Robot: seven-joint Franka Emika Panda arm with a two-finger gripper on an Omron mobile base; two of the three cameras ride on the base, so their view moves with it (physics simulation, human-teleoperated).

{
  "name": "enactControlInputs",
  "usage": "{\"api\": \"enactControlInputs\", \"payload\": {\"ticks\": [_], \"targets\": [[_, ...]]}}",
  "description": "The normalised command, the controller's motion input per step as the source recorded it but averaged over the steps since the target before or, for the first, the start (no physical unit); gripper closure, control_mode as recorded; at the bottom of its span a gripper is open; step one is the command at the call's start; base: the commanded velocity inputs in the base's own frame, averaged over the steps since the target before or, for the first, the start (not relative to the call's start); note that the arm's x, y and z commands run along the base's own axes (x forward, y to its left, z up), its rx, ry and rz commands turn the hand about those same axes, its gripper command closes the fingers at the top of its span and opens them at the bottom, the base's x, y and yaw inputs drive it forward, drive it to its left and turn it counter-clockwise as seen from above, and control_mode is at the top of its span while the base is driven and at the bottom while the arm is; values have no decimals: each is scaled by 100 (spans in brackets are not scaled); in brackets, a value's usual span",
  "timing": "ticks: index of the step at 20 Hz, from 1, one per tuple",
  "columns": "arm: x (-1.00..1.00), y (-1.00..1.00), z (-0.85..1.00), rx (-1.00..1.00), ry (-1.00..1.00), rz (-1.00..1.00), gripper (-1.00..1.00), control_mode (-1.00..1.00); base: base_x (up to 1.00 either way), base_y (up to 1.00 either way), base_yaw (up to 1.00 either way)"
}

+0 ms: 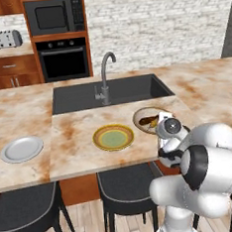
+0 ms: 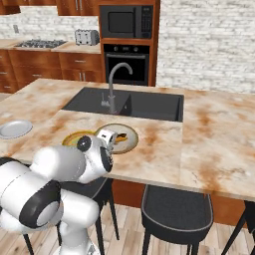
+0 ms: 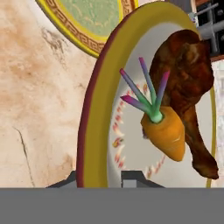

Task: Pick the chicken drumstick and carrot from their plates and place them in the bowl. Then put the bowl in the fridge.

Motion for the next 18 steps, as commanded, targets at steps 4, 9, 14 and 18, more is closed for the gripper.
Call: {"api": "enactControlInputs", "payload": {"ticks": [4, 9, 14, 18], "targets": [[-26, 12, 54, -4, 0, 15, 100, -100, 0, 0, 0], [-28, 12, 44, -10, 8, 12, 100, -100, 0, 0, 0], [-12, 15, 24, -15, 30, 6, 100, -100, 0, 0, 0], [-22, 16, 25, -1, 15, 5, 100, -100, 0, 0, 0]]}}
